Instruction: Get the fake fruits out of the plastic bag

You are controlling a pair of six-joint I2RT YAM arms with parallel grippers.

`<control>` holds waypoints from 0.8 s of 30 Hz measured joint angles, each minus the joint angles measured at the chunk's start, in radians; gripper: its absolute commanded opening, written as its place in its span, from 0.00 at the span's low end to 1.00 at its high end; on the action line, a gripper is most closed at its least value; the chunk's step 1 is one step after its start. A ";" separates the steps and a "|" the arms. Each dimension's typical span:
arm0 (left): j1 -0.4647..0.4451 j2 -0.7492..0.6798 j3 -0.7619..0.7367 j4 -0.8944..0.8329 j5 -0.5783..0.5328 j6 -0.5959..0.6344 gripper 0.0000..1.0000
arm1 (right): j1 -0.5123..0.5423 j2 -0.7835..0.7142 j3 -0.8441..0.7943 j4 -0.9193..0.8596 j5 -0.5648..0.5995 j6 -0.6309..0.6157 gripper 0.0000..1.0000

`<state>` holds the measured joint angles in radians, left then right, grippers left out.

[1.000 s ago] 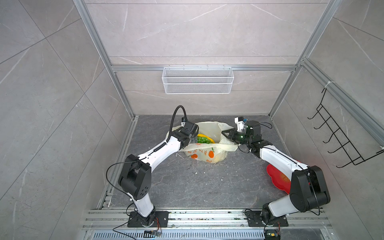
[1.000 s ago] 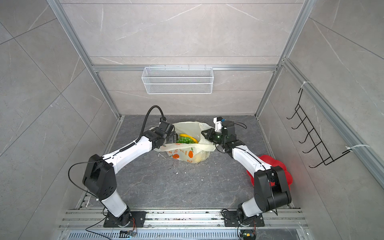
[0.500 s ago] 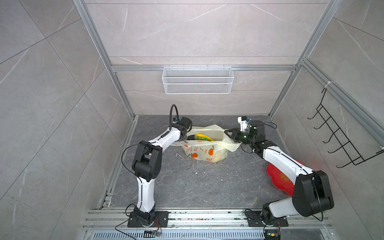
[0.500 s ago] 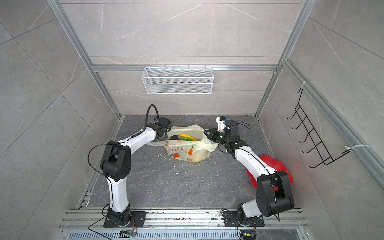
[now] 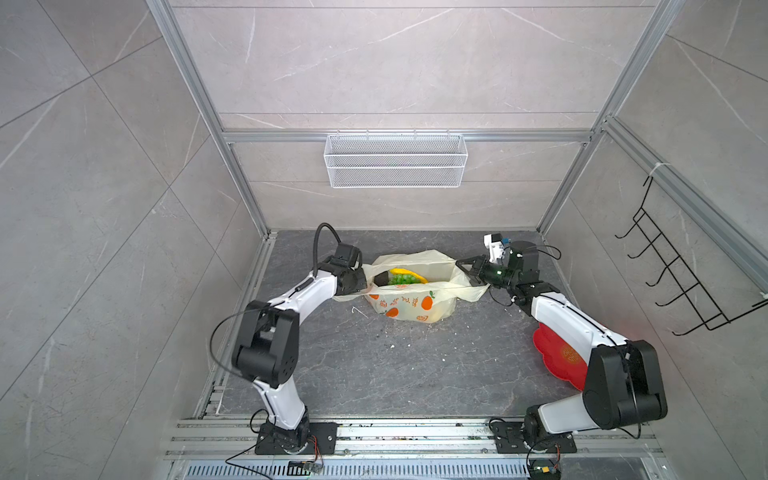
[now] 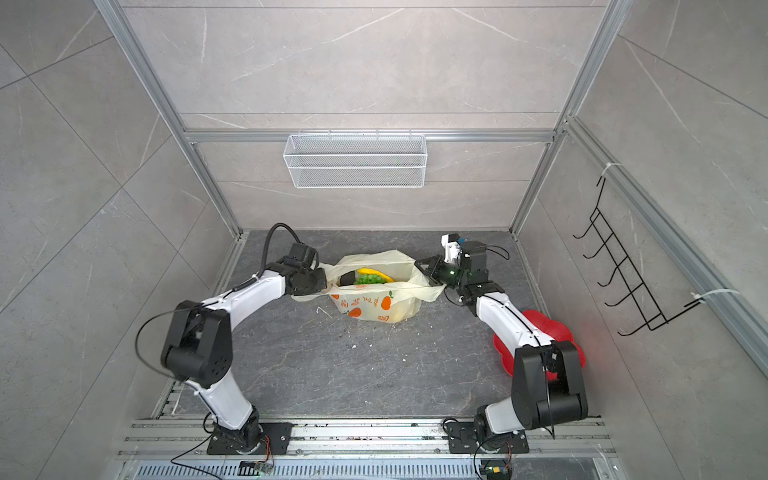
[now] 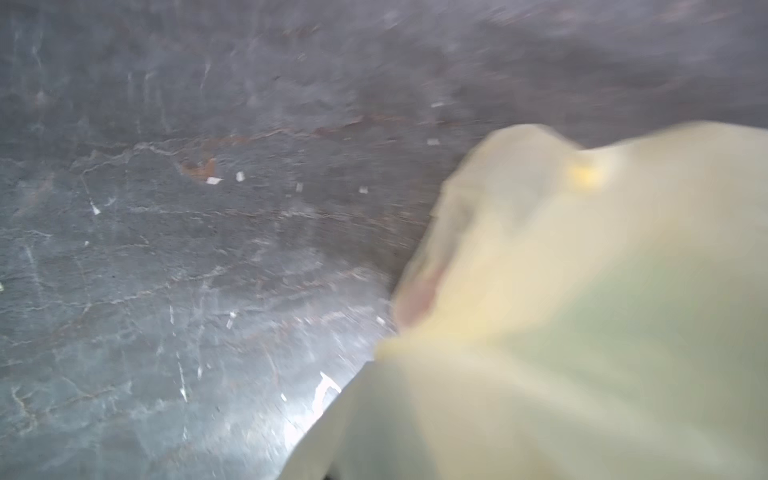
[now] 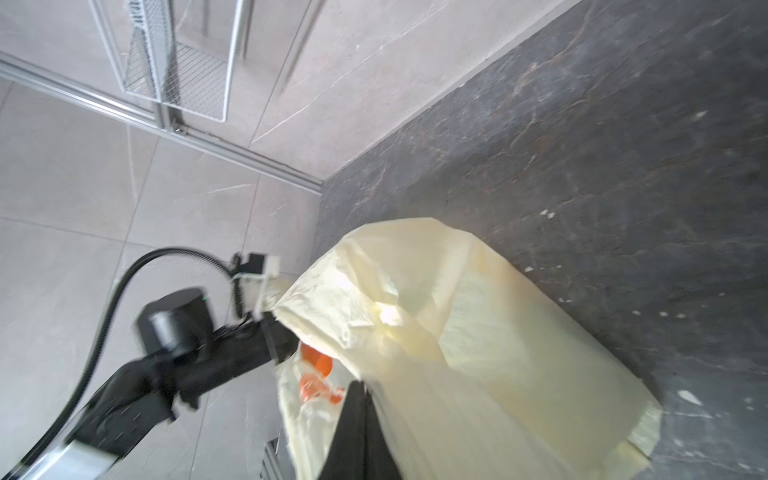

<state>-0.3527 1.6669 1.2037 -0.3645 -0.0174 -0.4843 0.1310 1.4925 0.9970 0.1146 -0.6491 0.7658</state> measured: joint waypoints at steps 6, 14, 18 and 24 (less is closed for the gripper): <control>-0.006 -0.293 -0.188 0.167 0.166 0.009 0.00 | -0.070 0.102 0.079 -0.037 0.038 -0.003 0.00; 0.204 -0.343 -0.328 0.371 0.338 -0.157 0.00 | -0.003 0.126 0.101 -0.063 0.095 -0.060 0.00; 0.249 -0.284 -0.300 0.427 0.368 -0.250 0.00 | 0.023 0.125 0.087 -0.024 0.045 -0.064 0.00; 0.323 -0.172 -0.252 0.441 0.385 -0.366 0.00 | -0.017 0.104 0.037 0.042 -0.019 -0.043 0.00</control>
<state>-0.0292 1.4952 0.9516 0.0765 0.3672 -0.8501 0.1143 1.5967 1.0344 0.1566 -0.6685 0.7223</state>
